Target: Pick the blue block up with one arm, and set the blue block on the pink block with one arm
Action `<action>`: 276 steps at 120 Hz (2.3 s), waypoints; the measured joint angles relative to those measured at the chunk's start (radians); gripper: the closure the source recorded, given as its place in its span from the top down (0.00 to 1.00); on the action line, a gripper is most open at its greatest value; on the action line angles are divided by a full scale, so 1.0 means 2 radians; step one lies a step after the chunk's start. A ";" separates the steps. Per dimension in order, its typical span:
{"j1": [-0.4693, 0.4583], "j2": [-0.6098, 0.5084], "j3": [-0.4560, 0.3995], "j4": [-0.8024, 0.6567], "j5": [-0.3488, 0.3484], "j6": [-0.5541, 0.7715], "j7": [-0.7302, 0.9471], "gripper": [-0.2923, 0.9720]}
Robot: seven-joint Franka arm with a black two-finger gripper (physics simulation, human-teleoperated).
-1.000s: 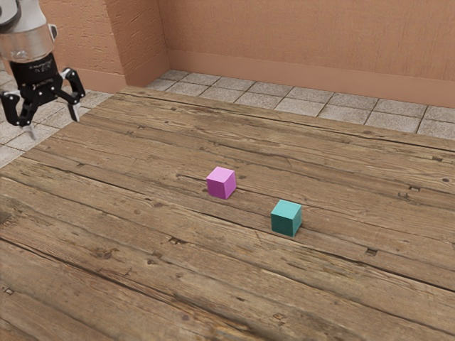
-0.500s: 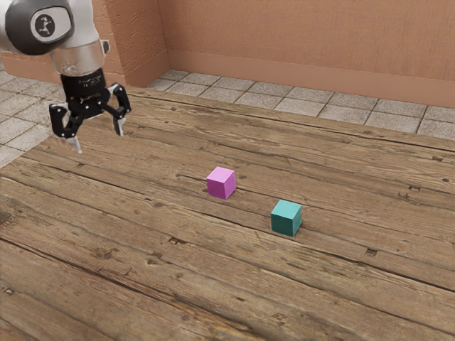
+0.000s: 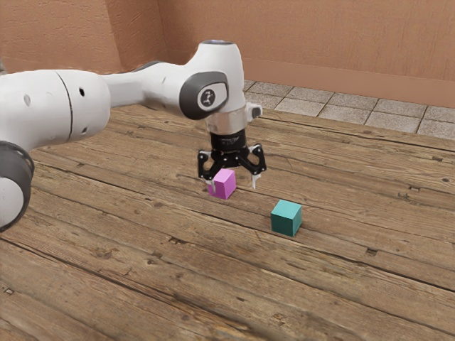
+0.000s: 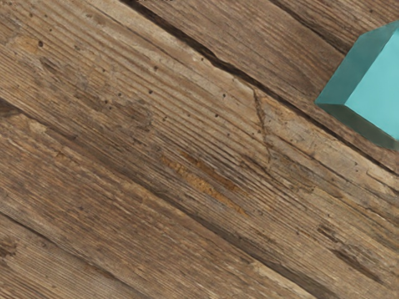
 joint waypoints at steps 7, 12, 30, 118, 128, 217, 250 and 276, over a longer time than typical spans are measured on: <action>-0.005 0.031 -0.001 0.029 0.001 0.013 0.029 0.77; -0.009 0.050 -0.002 0.046 0.004 0.021 0.048 0.77; -0.015 0.092 -0.004 0.073 0.012 0.049 0.120 0.77; -0.015 0.142 -0.012 0.064 -0.002 0.186 0.299 0.77; -0.016 0.142 -0.012 0.063 -0.005 0.188 0.295 0.77; -0.017 0.199 -0.016 0.122 0.015 0.190 0.275 0.77; -0.015 0.216 -0.024 0.141 0.023 0.191 0.272 0.77; -0.015 0.221 -0.024 0.142 0.025 0.192 0.270 0.77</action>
